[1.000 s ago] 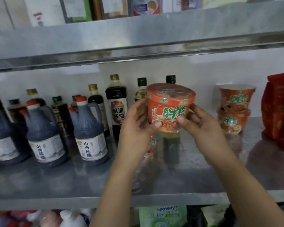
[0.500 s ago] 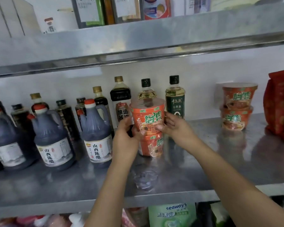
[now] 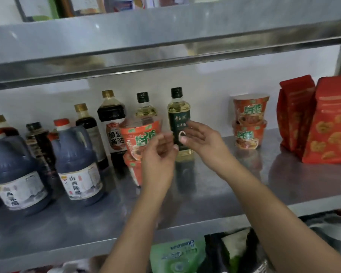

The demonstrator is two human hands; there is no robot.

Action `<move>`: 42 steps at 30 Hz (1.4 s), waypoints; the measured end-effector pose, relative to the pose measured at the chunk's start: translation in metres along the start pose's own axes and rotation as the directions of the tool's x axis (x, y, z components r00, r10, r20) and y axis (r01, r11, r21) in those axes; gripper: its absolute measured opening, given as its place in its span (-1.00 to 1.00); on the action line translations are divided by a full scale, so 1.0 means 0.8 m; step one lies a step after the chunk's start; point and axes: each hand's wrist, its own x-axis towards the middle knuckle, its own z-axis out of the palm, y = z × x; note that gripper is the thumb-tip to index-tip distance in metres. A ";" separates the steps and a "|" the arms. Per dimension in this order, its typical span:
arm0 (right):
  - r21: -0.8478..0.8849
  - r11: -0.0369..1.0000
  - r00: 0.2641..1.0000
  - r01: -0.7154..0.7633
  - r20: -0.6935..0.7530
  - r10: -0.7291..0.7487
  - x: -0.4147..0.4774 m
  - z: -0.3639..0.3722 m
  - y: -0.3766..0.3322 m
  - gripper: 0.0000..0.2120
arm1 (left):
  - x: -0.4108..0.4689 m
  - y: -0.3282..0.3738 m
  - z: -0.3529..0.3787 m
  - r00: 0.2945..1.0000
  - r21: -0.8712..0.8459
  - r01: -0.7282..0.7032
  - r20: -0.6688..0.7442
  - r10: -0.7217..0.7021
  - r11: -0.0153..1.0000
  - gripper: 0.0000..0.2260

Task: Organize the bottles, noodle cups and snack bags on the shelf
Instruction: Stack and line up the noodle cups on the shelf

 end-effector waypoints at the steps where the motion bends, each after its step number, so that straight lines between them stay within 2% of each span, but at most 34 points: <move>1: -0.007 1.000 1.000 0.003 0.001 -0.003 -0.001 -0.016 -0.001 -0.41 | 0.003 0.000 0.016 1.000 -0.009 0.007 -0.001 -0.007 1.000 -0.70; 4: -0.052 0.999 0.999 0.016 -0.044 -0.018 -0.003 -0.076 0.004 -0.45 | 0.003 -0.001 0.069 1.000 -0.016 0.016 0.025 -0.016 1.000 -0.71; 7: -0.088 0.996 0.984 0.028 -0.175 -0.043 -0.005 -0.136 0.017 -0.48 | -0.001 -0.003 0.123 0.999 -0.031 0.023 0.032 -0.022 0.999 -0.75; 11: -0.175 0.984 0.912 0.038 -0.397 -0.106 0.019 -0.196 0.048 -0.60 | -0.012 -0.004 0.168 1.000 -0.071 0.019 0.017 -0.017 0.997 -0.76; 12: -0.191 0.981 0.893 0.040 -0.434 -0.121 0.028 -0.206 0.055 -0.58 | -0.015 -0.005 0.174 1.000 -0.077 0.022 0.017 -0.021 0.997 -0.75; 19: -0.305 0.943 0.834 -0.133 -0.549 -0.060 0.104 -0.247 0.087 0.16 | -0.045 -0.005 0.172 0.999 -0.105 0.049 0.006 -0.049 0.993 -0.76; 26: -0.305 0.936 0.878 -0.177 -0.479 0.010 0.147 -0.250 0.095 0.24 | -0.055 -0.002 0.151 0.990 -0.123 0.108 -0.075 -0.118 0.986 -0.74; 31: -0.344 0.913 0.881 -0.219 -0.473 0.033 0.147 -0.250 0.086 0.24 | -0.066 0.000 0.147 0.990 -0.012 0.139 0.037 -0.139 0.990 -0.76; 36: -0.206 0.968 0.912 -0.145 -0.406 0.050 0.106 -0.227 0.030 0.31 | -0.063 0.006 0.145 0.981 -0.034 0.192 0.016 -0.192 0.981 -0.72; 39: -0.079 0.987 0.961 -0.142 -0.250 0.119 0.048 -0.202 -0.008 0.15 | -0.059 0.022 0.141 0.956 -0.112 0.290 0.001 -0.292 0.950 -0.68; 42: 0.127 0.984 0.979 -0.125 -0.143 0.143 -0.030 -0.169 -0.019 -0.08 | -0.064 0.037 0.135 0.915 -0.134 0.404 0.067 -0.399 0.905 -0.41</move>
